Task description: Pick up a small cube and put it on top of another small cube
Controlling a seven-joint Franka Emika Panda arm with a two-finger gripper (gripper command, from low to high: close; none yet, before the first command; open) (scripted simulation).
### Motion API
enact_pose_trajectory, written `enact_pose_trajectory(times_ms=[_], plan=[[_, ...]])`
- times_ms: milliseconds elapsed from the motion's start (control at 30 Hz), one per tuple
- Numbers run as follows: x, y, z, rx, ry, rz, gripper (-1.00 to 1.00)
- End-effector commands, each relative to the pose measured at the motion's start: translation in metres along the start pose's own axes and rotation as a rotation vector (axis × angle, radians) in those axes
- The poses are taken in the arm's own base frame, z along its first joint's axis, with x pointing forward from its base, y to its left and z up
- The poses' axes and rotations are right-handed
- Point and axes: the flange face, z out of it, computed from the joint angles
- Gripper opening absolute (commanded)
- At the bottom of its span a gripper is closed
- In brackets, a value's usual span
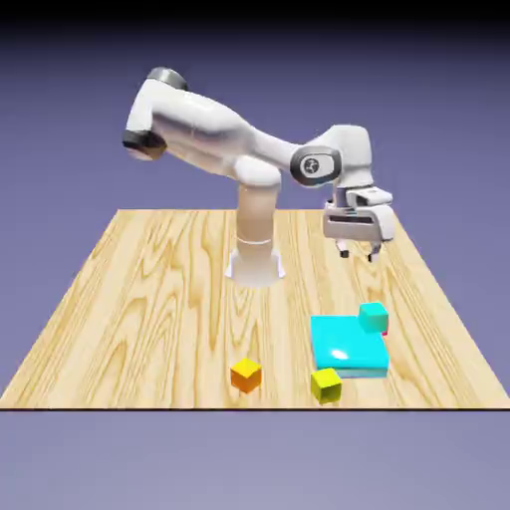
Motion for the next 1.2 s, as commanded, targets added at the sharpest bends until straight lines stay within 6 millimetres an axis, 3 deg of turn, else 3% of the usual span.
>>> enact_pose_trajectory(times_ms=[0,267,567,600,800,833,867,1067,1167], plan=[[0.004,-0.006,0.006,-0.002,-0.010,-0.042,0.00],[0.037,-0.062,0.059,-0.032,-0.089,-0.386,0.00],[0.064,-0.143,0.116,-0.101,-0.174,-0.773,0.00],[0.064,-0.143,0.116,-0.101,-0.174,-0.773,0.00],[0.055,-0.141,0.184,-0.102,-0.174,-0.771,0.00],[0.055,-0.141,0.184,-0.102,-0.174,-0.771,-1.00],[0.055,-0.141,0.184,-0.102,-0.174,-0.771,-1.00],[0.067,-0.142,0.112,-0.100,-0.165,-0.775,-1.00],[0.078,-0.106,0.080,-0.093,-0.133,-0.692,-1.00]])
